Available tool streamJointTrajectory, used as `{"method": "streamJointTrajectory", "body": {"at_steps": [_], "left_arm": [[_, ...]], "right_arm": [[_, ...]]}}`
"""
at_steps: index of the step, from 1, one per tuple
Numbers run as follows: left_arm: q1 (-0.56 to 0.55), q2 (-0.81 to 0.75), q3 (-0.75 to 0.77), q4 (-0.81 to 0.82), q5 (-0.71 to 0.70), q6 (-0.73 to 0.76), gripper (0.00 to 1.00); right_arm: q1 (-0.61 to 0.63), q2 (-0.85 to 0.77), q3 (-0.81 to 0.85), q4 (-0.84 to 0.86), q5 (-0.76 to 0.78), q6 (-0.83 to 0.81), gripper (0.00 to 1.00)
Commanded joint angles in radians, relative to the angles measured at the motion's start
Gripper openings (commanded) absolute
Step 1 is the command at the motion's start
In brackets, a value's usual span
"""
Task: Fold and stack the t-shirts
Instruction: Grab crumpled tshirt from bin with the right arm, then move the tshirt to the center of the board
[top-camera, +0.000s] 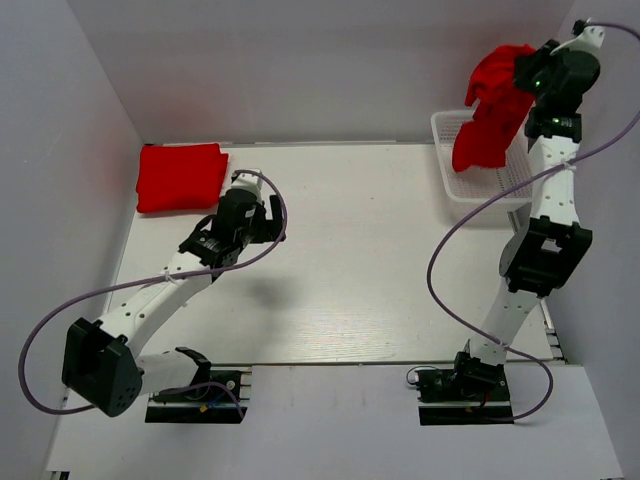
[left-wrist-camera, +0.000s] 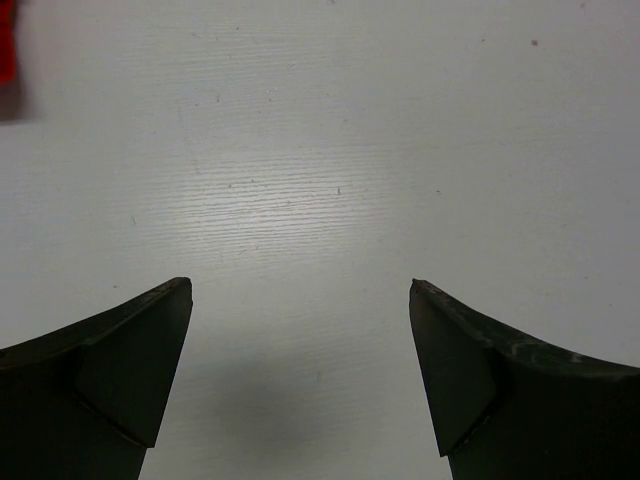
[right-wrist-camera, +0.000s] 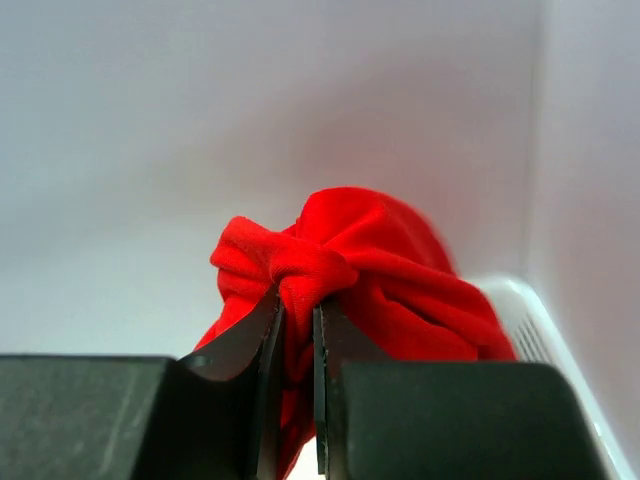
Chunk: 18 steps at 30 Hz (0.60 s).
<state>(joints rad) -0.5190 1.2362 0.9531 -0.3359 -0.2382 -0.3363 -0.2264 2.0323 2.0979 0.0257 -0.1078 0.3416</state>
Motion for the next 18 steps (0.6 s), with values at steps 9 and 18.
{"method": "streamJointTrajectory", "body": {"at_steps": [9, 18], "left_arm": [[0.005, -0.159, -0.062, -0.002, 0.017, -0.062, 1.00], [0.005, -0.215, -0.060, -0.121, -0.016, -0.127, 1.00]], "right_arm": [[0.042, -0.213, 0.102, 0.079, -0.460, 0.069, 0.00], [0.183, -0.331, -0.043, 0.099, -0.642, 0.065, 0.00]]}}
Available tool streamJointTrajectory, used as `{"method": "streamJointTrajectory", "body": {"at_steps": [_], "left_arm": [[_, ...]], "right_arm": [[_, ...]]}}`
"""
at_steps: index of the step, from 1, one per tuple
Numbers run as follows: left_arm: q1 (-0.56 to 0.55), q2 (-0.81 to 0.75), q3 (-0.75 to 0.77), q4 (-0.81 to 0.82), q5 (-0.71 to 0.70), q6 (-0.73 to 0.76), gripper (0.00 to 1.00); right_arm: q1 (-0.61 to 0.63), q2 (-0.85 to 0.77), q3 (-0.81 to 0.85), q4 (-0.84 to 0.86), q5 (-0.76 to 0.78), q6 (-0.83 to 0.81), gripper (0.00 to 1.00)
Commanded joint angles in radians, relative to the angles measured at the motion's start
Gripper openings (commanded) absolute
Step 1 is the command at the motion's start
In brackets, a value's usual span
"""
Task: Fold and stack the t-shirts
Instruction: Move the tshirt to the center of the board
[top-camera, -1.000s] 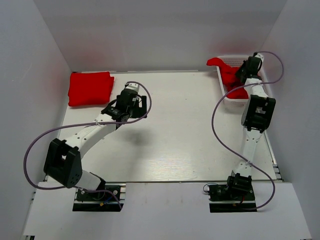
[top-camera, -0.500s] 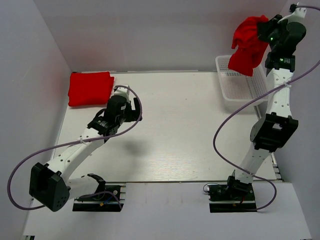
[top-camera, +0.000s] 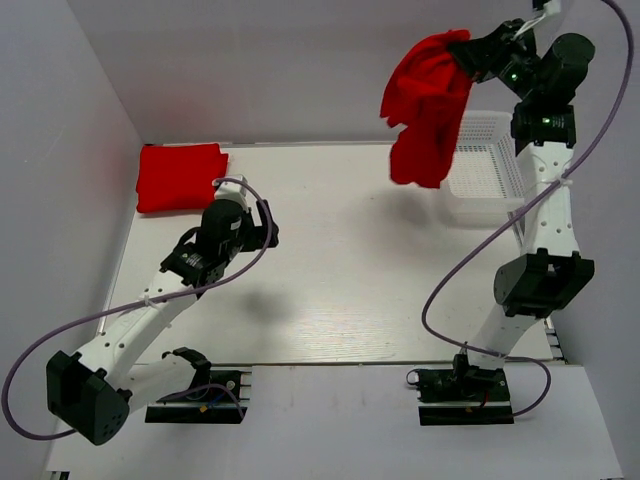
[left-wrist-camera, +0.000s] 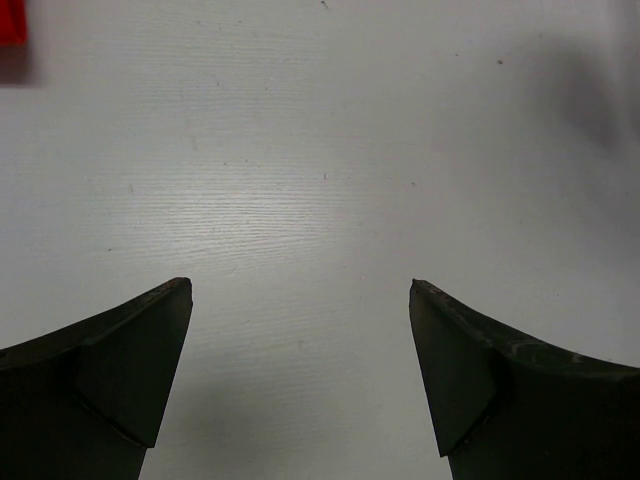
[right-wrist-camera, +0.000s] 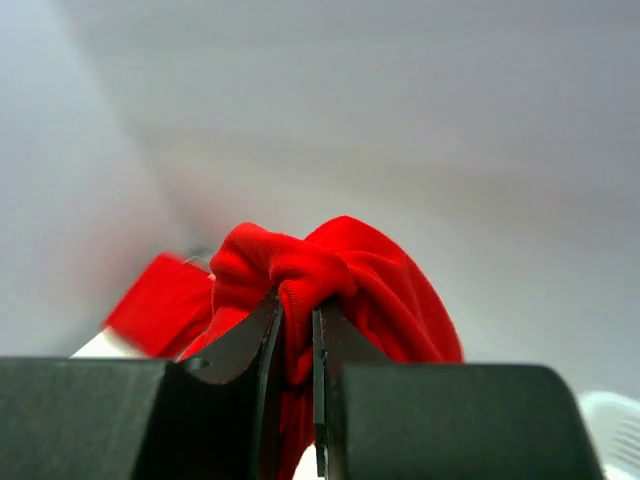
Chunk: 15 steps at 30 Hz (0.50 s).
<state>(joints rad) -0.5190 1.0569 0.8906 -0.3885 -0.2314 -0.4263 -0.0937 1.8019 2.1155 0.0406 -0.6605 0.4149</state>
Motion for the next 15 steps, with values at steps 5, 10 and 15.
{"method": "streamJointTrajectory", "body": {"at_steps": [5, 10, 15], "left_arm": [[0.005, -0.090, 0.001, -0.115, -0.043, -0.077, 1.00], [0.005, -0.123, -0.039, -0.121, -0.069, -0.109, 1.00], [0.005, -0.063, -0.029, -0.112, -0.043, -0.083, 1.00]], "right_arm": [[0.179, -0.159, -0.288, 0.061, -0.103, -0.099, 0.00], [0.288, -0.257, -0.846, 0.207, -0.084, -0.130, 0.00], [0.312, -0.230, -1.178, 0.275, -0.076, -0.097, 0.90]]}}
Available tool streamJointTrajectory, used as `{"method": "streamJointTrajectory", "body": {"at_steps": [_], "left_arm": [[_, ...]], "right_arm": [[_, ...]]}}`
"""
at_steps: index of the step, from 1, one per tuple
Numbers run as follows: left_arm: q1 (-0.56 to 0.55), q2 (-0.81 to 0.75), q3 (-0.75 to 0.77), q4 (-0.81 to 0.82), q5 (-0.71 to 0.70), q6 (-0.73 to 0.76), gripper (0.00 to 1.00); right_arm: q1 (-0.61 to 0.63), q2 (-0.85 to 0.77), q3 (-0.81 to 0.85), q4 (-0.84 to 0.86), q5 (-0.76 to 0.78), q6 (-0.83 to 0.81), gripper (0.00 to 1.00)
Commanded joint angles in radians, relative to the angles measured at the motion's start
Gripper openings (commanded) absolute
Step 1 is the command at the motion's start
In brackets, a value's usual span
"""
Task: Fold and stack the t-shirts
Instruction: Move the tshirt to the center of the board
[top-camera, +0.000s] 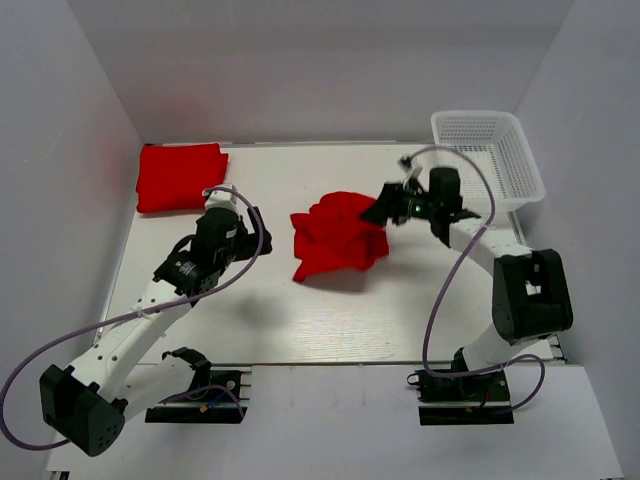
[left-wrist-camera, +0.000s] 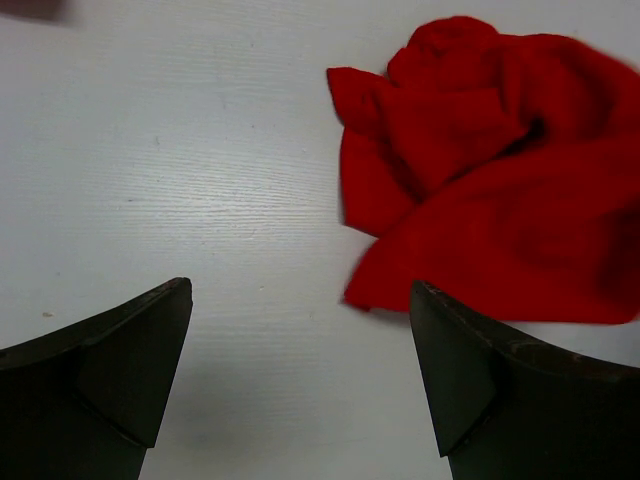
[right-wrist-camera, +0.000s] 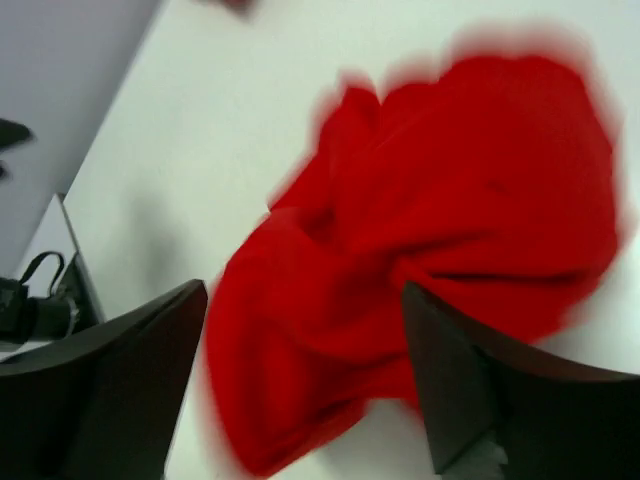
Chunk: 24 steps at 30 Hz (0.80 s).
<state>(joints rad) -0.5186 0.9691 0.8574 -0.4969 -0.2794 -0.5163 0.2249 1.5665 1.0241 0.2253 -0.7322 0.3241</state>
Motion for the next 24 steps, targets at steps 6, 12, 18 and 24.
{"method": "streamJointTrajectory", "body": {"at_steps": [6, 12, 18, 24], "left_arm": [[0.005, 0.121, -0.007, 0.106, 0.152, 0.084, 1.00], [-0.006, 0.270, -0.008, 0.166, 0.315, 0.144, 1.00], [-0.015, 0.396, -0.009, 0.175, 0.385, 0.162, 1.00], [-0.015, 0.470, -0.089, 0.271, 0.477, 0.148, 0.93]], "right_arm": [[-0.005, -0.098, -0.232, 0.059, -0.023, -0.014, 0.90], [-0.012, -0.221, -0.249, -0.127, 0.209, -0.040, 0.90], [-0.010, -0.359, -0.283, -0.253, 0.407, -0.069, 0.90], [-0.006, -0.399, -0.262, -0.279, 0.413, -0.158, 0.90]]}}
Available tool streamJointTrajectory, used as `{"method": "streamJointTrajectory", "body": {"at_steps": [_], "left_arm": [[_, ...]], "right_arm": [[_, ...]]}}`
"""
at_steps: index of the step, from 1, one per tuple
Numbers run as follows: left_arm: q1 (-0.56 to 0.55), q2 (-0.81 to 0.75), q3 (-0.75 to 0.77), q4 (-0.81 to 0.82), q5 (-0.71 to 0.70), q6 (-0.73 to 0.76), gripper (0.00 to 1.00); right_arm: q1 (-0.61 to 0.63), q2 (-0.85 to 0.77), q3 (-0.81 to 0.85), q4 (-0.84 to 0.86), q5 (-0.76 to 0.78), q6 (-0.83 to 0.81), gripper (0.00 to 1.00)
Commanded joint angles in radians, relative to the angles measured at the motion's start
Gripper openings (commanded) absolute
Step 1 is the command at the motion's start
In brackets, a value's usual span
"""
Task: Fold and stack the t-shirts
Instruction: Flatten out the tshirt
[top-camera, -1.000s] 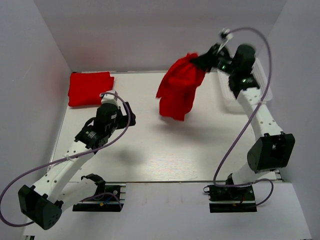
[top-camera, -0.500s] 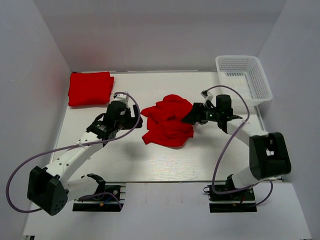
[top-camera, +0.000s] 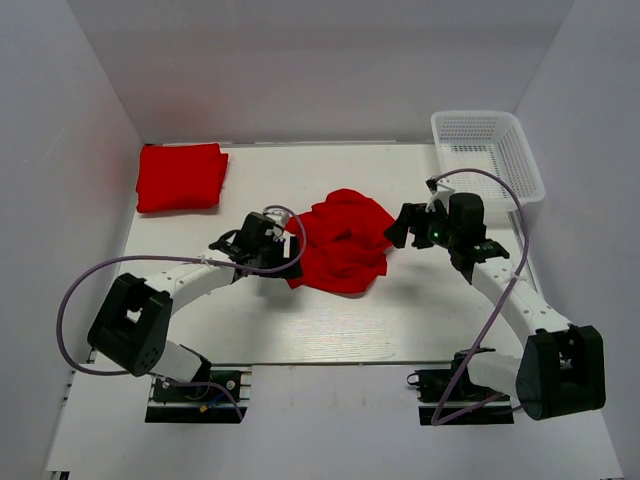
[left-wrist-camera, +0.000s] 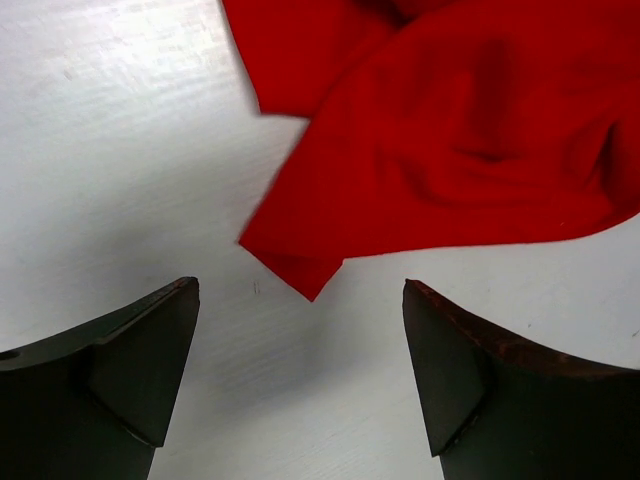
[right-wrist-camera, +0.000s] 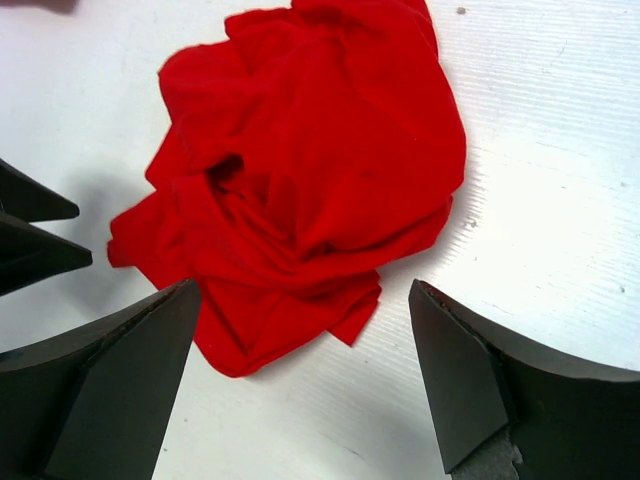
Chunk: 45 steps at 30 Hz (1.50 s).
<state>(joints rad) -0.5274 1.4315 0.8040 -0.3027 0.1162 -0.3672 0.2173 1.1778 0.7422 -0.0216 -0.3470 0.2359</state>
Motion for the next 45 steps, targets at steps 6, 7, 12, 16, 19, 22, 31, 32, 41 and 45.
{"method": "streamJointTrajectory", "body": {"at_steps": [6, 7, 12, 16, 19, 22, 31, 32, 41, 45], "left_arm": [[-0.006, 0.029, -0.081, 0.204, 0.036, -0.061, 0.90], [-0.006, 0.050, -0.081, 0.217, 0.027, -0.061, 0.89], [-0.017, 0.133, -0.072, 0.215, -0.036, -0.082, 0.83], [-0.037, 0.185, -0.072, 0.238, -0.049, -0.093, 0.71], [-0.046, 0.196, -0.072, 0.238, -0.073, -0.128, 0.31], [-0.046, 0.138, -0.110, 0.238, -0.073, -0.150, 0.00], [-0.046, -0.299, -0.282, 0.137, -0.230, -0.199, 0.00], [-0.046, -0.325, -0.282, 0.117, -0.230, -0.190, 0.00], [-0.046, -0.356, -0.292, 0.039, -0.191, -0.191, 0.00], [-0.046, -0.356, -0.316, 0.025, -0.191, -0.202, 0.00]], "right_arm": [[0.005, 0.016, 0.028, 0.011, -0.067, -0.081, 0.90], [0.008, 0.020, 0.040, 0.011, -0.073, -0.090, 0.90], [0.042, 0.132, 0.158, -0.078, -0.142, -0.203, 0.90], [0.085, 0.264, 0.284, -0.121, -0.095, -0.228, 0.90], [0.112, 0.333, 0.377, -0.135, -0.046, -0.231, 0.90], [0.155, 0.408, 0.499, -0.162, -0.014, -0.293, 0.90], [0.349, 0.825, 1.039, -0.417, 0.091, -0.566, 0.90], [0.356, 0.903, 1.065, -0.423, 0.097, -0.569, 0.90], [0.493, 1.135, 1.304, -0.281, 0.213, -0.468, 0.90], [0.516, 1.198, 1.307, -0.248, 0.270, -0.465, 0.90]]}}
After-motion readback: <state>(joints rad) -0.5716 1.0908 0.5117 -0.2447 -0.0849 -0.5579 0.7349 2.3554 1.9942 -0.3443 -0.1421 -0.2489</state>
